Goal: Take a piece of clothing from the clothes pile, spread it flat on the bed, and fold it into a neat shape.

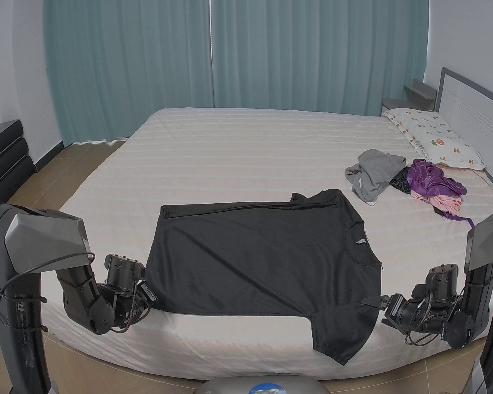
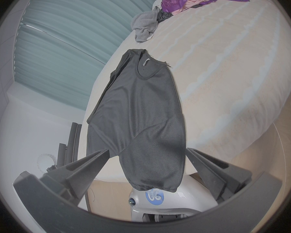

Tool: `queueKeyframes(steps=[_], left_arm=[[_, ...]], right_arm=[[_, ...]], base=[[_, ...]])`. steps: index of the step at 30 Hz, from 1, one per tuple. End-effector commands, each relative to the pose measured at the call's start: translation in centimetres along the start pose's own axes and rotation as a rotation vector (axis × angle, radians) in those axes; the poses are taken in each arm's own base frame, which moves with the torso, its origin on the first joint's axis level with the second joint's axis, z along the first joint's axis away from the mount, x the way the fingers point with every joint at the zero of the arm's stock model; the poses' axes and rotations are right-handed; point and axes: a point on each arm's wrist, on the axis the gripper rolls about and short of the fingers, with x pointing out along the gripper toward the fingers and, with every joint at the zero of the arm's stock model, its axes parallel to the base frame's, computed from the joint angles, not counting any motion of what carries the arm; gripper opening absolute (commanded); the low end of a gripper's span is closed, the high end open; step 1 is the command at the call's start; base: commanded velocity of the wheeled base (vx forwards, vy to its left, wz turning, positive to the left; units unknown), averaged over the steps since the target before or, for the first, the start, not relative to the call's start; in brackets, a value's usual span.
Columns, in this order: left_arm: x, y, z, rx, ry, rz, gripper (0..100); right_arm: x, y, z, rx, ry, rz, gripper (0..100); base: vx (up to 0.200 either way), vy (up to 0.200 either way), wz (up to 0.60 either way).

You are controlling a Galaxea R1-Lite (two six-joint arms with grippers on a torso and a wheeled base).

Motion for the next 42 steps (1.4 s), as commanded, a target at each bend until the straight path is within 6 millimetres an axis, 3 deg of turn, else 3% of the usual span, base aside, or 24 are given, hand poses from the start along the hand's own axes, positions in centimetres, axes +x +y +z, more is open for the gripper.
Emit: queueKeyframes(steps=[1, 12, 25, 40, 41, 42], left_arm=[[0.4, 0.6, -0.5, 0.006, 0.016, 0.032, 0], [-2.2, 2.7, 0.3, -0.027, 0.015, 0.071, 0], [-2.0, 2.9, 0.2, -0.033, 0.029, 0.071, 0], [-2.0, 2.9, 0.2, -0.038, 0.045, 0.06, 0], [-2.0, 2.9, 0.2, -0.038, 0.045, 0.06, 0], [-2.0, 2.9, 0.2, -0.037, 0.046, 0.061, 0]], right_arm=[[0.1, -0.3, -0.2, 0.003, 0.006, -0.007, 100], [0.1, -0.6, -0.5, -0.023, 0.013, -0.023, 100], [2.5, -2.4, -1.4, -0.146, -0.003, -0.107, 100], [4.6, -1.6, -0.2, -0.171, -0.071, -0.05, 100], [4.6, -1.5, -0.2, -0.172, -0.072, -0.048, 0], [4.5, -1.5, -0.2, -0.169, -0.074, -0.05, 0]], base=[[0.0, 0.0, 0.0], [0.0, 0.0, 0.0], [0.0, 0.0, 0.0], [0.0, 0.0, 0.0], [0.0, 0.0, 0.0], [0.0, 0.0, 0.0]])
